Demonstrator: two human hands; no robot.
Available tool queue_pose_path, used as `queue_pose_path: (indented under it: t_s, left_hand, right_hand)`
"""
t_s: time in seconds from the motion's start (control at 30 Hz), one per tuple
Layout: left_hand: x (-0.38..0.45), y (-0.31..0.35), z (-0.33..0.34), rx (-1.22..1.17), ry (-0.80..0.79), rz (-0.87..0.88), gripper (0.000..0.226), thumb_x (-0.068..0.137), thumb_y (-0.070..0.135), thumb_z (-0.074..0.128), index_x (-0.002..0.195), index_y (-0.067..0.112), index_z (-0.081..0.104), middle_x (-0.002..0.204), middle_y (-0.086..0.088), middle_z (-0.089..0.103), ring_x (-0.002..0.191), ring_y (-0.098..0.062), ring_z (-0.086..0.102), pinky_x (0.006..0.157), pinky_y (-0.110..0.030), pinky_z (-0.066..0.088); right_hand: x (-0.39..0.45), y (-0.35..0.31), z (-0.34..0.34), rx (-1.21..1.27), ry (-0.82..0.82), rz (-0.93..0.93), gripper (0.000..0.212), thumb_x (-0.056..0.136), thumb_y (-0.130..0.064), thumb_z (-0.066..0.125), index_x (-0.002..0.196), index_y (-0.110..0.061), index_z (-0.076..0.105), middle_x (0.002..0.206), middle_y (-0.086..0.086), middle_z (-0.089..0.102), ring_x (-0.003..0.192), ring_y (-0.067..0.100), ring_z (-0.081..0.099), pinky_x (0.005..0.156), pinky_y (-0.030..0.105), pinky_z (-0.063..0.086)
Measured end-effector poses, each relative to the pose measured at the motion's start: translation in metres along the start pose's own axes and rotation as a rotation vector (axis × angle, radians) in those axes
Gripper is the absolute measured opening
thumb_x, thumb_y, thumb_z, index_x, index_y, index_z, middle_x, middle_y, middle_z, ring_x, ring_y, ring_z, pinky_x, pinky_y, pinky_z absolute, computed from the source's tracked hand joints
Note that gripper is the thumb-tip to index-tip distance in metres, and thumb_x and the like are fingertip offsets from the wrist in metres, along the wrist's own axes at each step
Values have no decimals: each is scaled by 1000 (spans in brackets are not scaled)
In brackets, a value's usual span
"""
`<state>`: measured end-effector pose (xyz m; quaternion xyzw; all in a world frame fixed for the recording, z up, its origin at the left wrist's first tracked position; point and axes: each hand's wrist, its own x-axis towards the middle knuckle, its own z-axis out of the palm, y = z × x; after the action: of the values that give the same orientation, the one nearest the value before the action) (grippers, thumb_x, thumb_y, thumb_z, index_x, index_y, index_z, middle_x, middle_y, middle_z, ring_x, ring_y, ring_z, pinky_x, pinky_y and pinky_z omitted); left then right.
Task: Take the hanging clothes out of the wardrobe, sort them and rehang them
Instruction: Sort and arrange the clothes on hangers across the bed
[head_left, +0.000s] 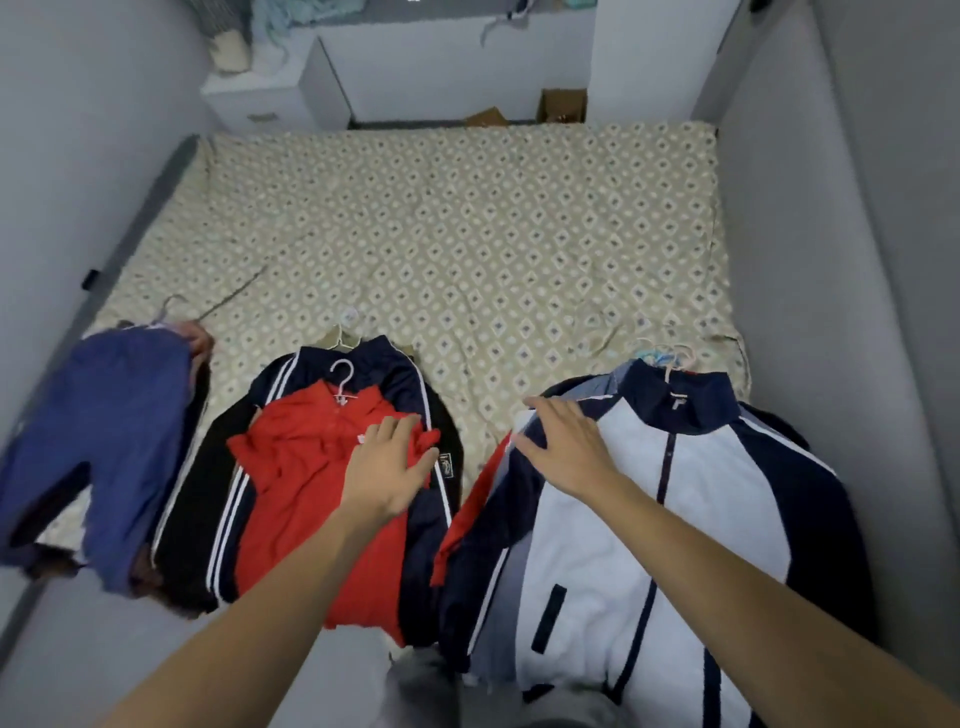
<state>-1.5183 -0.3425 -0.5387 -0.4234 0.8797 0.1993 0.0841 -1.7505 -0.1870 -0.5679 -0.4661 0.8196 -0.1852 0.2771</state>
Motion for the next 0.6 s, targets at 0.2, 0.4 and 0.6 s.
queue_pose_path:
  t_s: [0.2,0.4,0.6]
  left_hand:
    - [-23,-118,-12,-34,26,-134,76,88,73,29,146,27,48,134,1,54,125,-27,48,98,-49,46]
    - [3,-244,0,-84,-29,-179,81,88,74,28,147,23,48,139,-4,54,127,-31,48,102,-50,46]
    - [85,-351,31,-113,-93,-178,64,99,59,50,148,17,46,142,-10,51,130,-36,45,104,-52,44]
  right_hand:
    - [38,-90,66,-49,-91,-99,62,100,-55,53,153,-24,41,145,-1,51,136,25,43,109,47,41]
    - [84,-150,135,-71,-171,-31,62,99,-53,58,151,-21,44,144,3,53,133,26,47,108,46,42]
    - [170,-181,211,59,-223,150,66,98,-51,62,152,-18,43,146,4,51,135,24,48,111,46,44]
